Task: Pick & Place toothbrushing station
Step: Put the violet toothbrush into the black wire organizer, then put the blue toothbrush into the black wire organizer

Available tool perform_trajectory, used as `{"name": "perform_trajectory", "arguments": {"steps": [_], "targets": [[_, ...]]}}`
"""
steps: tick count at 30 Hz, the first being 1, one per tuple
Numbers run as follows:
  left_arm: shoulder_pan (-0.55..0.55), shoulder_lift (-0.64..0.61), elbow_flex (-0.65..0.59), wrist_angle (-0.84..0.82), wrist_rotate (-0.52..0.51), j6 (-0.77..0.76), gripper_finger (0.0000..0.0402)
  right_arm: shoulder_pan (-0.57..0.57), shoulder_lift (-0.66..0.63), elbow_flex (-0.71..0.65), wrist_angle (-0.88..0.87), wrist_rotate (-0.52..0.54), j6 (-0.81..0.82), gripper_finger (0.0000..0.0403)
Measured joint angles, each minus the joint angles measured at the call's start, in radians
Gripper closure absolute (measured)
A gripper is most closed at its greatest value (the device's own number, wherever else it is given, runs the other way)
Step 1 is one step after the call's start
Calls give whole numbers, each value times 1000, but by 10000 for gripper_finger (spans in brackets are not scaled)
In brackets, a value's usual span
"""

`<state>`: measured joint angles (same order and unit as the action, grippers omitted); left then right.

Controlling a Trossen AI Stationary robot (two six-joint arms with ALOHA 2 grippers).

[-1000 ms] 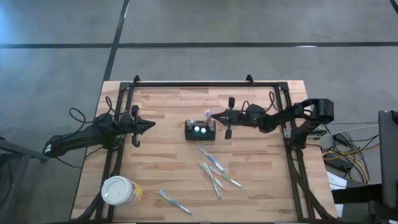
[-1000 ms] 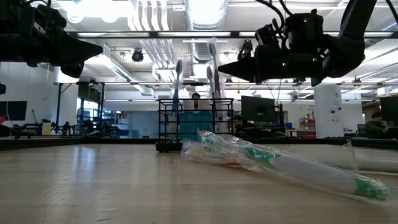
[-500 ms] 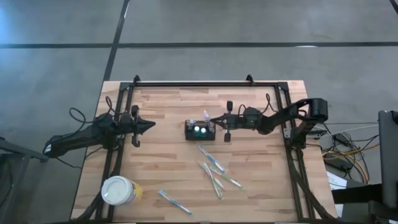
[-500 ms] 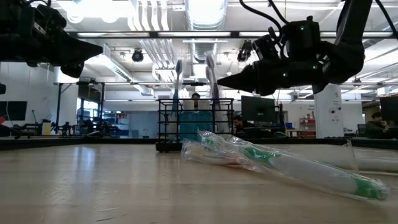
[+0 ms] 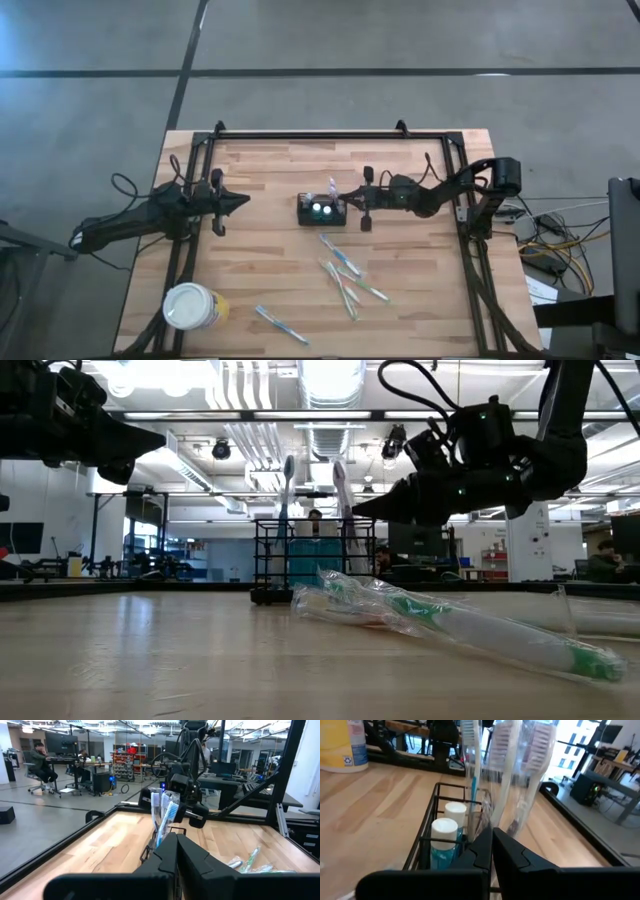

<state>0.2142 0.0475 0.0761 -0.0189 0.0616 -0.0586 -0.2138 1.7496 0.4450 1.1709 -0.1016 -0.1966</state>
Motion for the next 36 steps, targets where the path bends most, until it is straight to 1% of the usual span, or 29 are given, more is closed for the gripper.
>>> {"name": "perform_trajectory", "arguments": {"steps": [12,17,21,25,29,33,36], "targets": [[0,0,0,0,0,0,392,0,-28,0,-15,-11,89,391],[0,0,0,0,0,-1,392,0,-49,-2,-32,-12,104,362],[0,0,0,0,0,-16,392,9,-107,-3,-57,-11,138,329],[0,0,0,0,0,-30,392,27,-203,-3,-154,-11,142,297],[0,0,0,0,0,-32,392,32,-352,-3,-286,-9,148,277],[0,0,0,0,0,-48,392,61,-546,-6,-461,-8,155,272],[0,0,0,1,0,-47,392,92,-695,-15,-571,-8,144,283]]}}
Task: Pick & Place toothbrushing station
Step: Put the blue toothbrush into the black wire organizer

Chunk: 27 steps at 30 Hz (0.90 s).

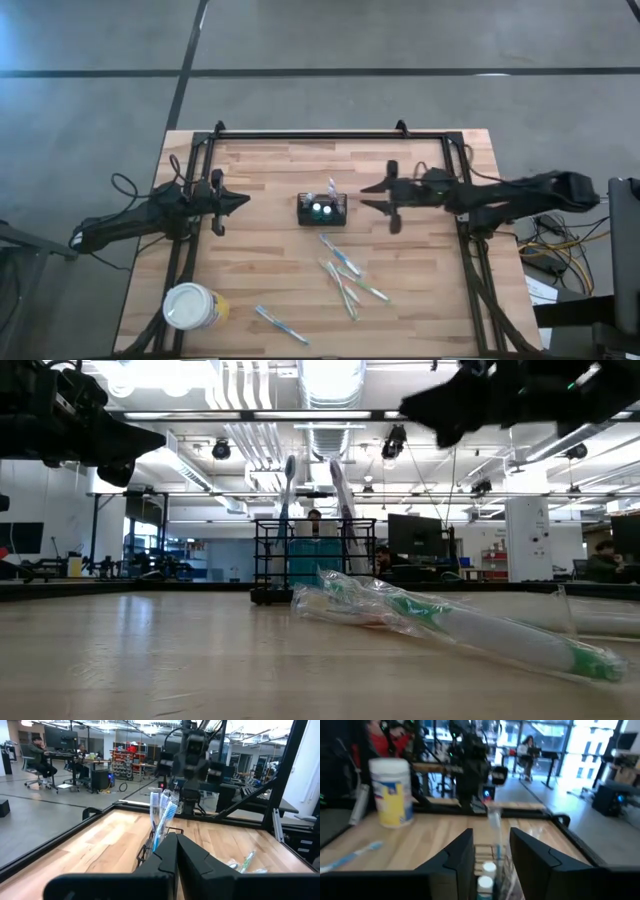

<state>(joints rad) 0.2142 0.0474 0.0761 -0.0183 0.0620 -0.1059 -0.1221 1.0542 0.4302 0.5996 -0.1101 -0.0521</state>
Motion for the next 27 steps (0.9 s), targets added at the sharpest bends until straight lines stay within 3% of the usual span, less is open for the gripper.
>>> {"name": "perform_trajectory", "arguments": {"steps": [5,9,14,27], "targets": [[0,0,0,0,0,0,392,54,-242,-47,-122,5,-6,315],[0,0,0,0,0,0,392,83,-400,-134,-117,11,-6,348],[0,0,0,1,0,0,392,92,-560,-253,-116,92,28,385],[0,0,0,3,0,0,392,92,-724,-422,-74,90,29,394]]}}
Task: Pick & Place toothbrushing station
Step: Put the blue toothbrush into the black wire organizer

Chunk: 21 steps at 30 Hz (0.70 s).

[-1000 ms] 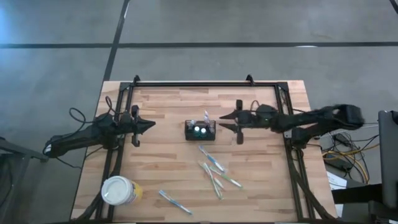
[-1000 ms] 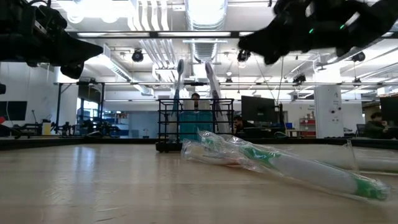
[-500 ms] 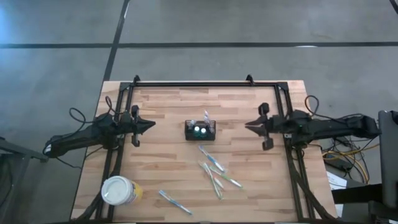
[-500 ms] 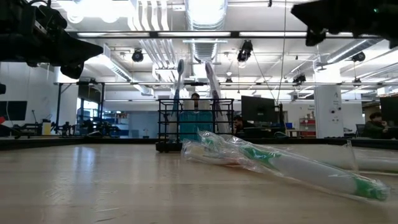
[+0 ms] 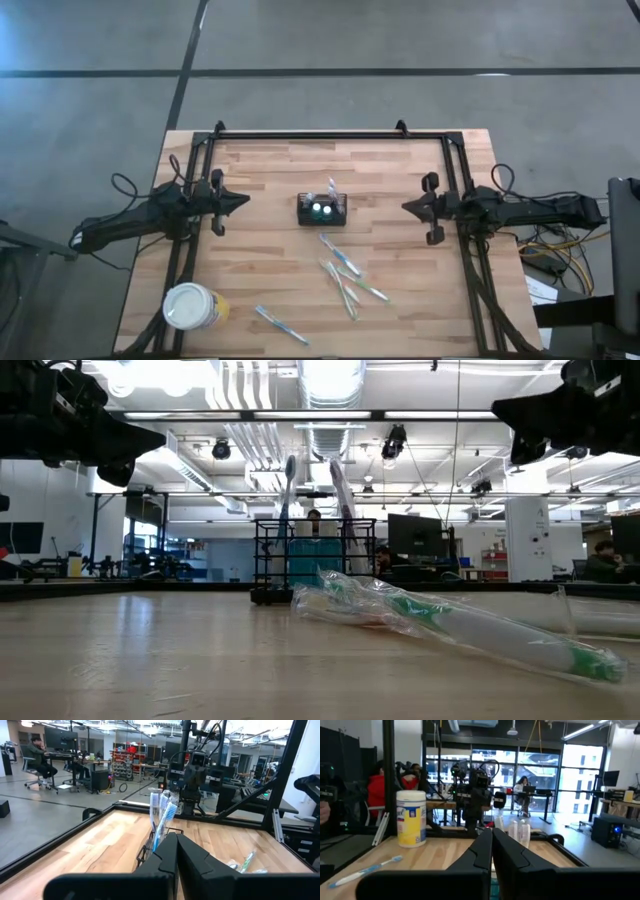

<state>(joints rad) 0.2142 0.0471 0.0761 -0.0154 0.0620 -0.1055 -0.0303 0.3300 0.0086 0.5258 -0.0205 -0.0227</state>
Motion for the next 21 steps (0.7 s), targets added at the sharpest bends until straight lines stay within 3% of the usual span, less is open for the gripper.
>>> {"name": "perform_trajectory", "arguments": {"steps": [13,21], "targets": [[0,0,0,-16,-1,-36,392,0,-20,0,-29,-7,2,394],[0,0,0,-38,-97,-26,392,0,-20,0,-62,-7,46,394]]}}
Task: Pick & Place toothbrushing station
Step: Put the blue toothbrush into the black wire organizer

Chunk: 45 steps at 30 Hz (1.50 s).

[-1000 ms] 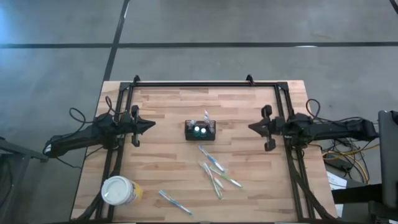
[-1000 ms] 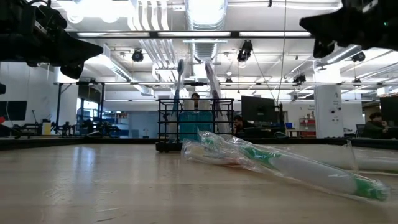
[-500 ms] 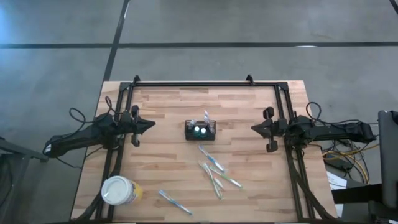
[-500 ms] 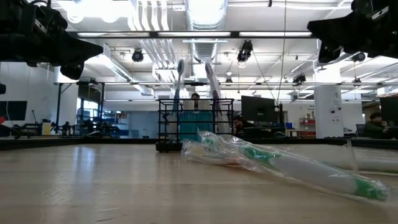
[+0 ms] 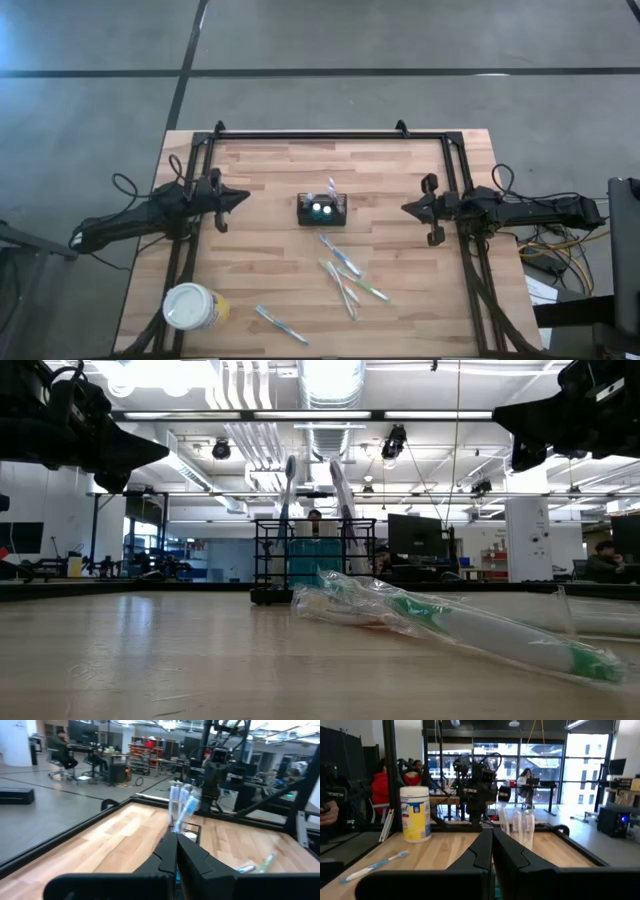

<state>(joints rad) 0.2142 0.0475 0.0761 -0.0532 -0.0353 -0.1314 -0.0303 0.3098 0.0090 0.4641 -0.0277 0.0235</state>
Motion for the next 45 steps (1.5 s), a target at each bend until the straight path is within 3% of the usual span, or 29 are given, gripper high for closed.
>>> {"name": "perform_trajectory", "arguments": {"steps": [5,11,20,24,31,36,45], "targets": [[0,0,0,0,-1,5,392,0,10,16,-17,-17,55,394],[0,0,0,-1,-1,20,392,53,126,193,-207,-61,94,394],[0,0,0,-26,0,38,392,222,545,580,-616,258,312,394],[0,0,0,-26,0,45,392,284,753,734,-730,340,391,394],[0,0,0,-27,1,44,392,314,1111,960,-814,367,488,394],[0,0,0,-36,12,25,392,308,1325,1098,-890,367,448,394],[0,1,0,-39,15,26,392,285,1554,1288,-1015,337,457,386]]}}
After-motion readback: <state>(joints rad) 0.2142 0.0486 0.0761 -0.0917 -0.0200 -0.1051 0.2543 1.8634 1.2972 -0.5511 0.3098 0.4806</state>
